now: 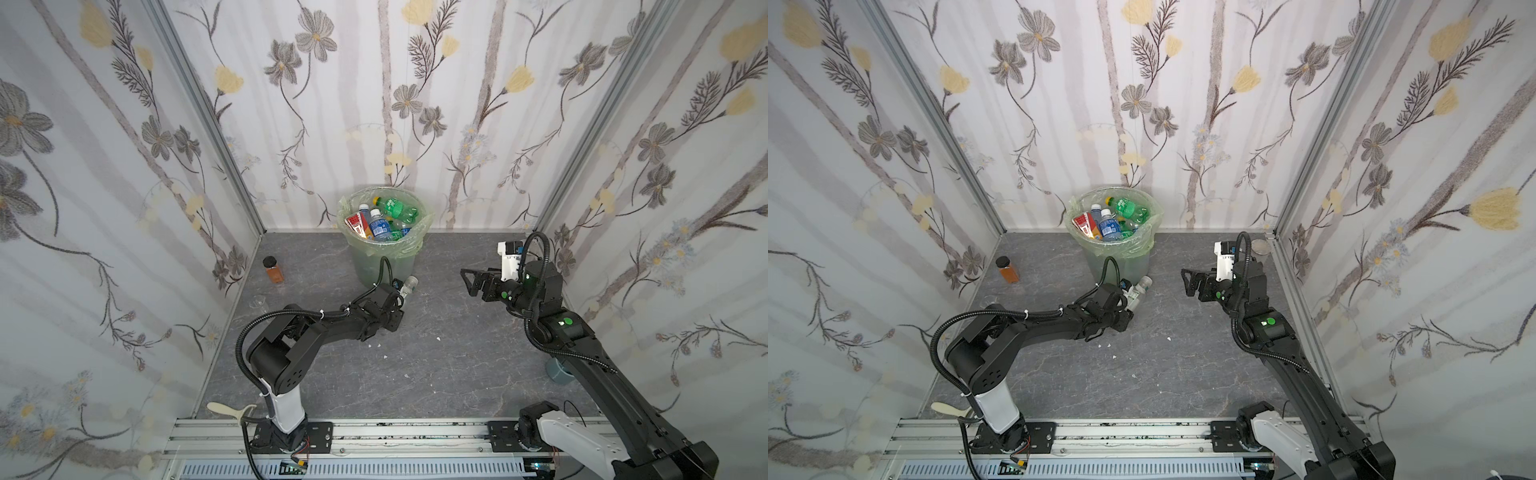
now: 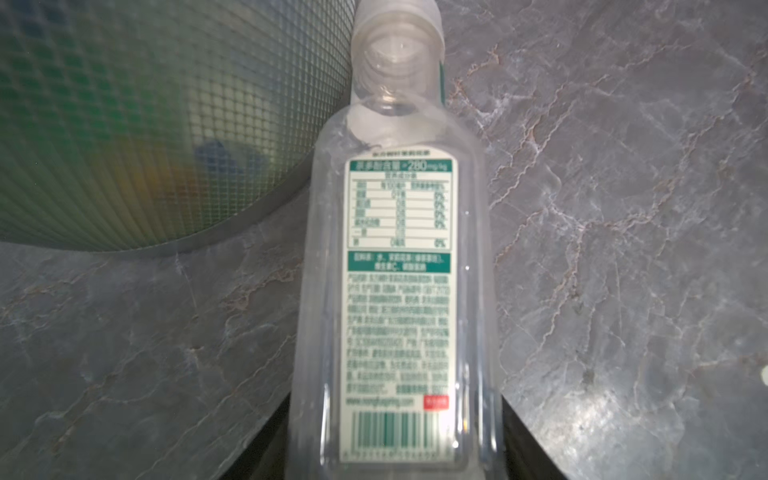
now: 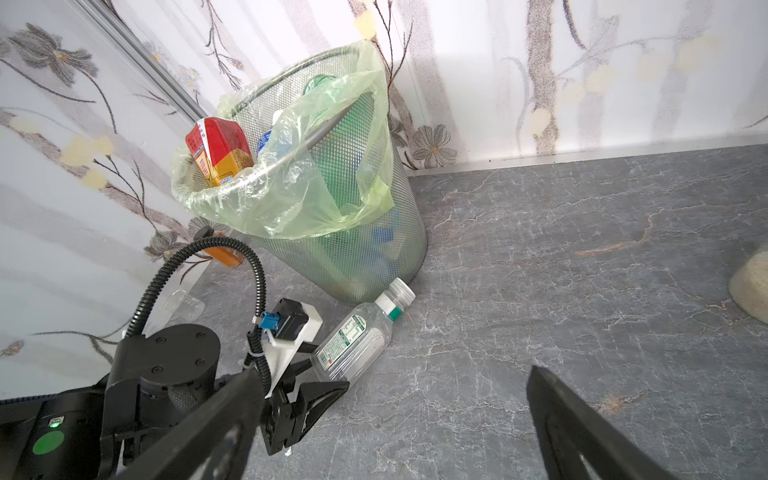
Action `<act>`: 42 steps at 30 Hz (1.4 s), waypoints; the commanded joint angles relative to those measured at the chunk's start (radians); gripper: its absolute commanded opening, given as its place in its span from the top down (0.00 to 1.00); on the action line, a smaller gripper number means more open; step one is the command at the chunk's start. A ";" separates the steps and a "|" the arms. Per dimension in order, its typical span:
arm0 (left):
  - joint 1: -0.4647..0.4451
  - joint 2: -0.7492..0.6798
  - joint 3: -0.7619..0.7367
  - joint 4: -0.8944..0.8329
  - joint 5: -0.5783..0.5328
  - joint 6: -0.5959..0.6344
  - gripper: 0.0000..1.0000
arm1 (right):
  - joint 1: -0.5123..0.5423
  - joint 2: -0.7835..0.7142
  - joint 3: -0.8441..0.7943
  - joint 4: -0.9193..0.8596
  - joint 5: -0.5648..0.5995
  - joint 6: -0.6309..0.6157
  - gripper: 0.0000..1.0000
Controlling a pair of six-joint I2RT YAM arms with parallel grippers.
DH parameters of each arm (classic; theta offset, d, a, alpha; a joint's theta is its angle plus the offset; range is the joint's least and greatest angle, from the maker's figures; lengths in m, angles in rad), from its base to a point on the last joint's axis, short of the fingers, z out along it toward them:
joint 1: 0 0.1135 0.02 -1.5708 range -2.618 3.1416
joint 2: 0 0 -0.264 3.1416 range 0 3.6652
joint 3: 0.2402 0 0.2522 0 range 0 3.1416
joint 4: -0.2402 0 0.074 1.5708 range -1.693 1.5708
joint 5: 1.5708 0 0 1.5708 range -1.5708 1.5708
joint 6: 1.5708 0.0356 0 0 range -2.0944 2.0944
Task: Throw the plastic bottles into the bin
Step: 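Grasp the small clear green-labelled bottle with the left gripper while the right gripper withdraws, then carry the clear bottle with the left gripper and release it into the bin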
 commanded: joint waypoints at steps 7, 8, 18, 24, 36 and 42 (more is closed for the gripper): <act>-0.063 -0.179 -0.129 -0.006 -0.030 -0.077 0.47 | -0.002 -0.007 -0.010 0.031 0.000 0.002 0.00; -0.067 -0.207 -0.152 -0.009 -0.004 -0.094 0.47 | -0.002 -0.005 -0.012 0.031 -0.001 0.001 0.00; -0.125 -0.393 -0.310 -0.080 0.099 -0.180 0.42 | -0.005 0.032 -0.025 0.063 -0.012 0.005 0.00; -0.132 -0.418 -0.331 -0.082 0.130 -0.211 0.20 | -0.005 0.036 -0.026 0.066 -0.013 0.004 0.00; -0.132 -0.271 -0.126 -0.095 0.128 -0.228 0.03 | -0.011 0.027 -0.038 0.066 -0.016 0.002 0.00; -0.132 -0.165 -0.069 -0.136 0.133 -0.238 0.12 | -0.019 0.007 -0.043 0.060 -0.009 -0.004 0.00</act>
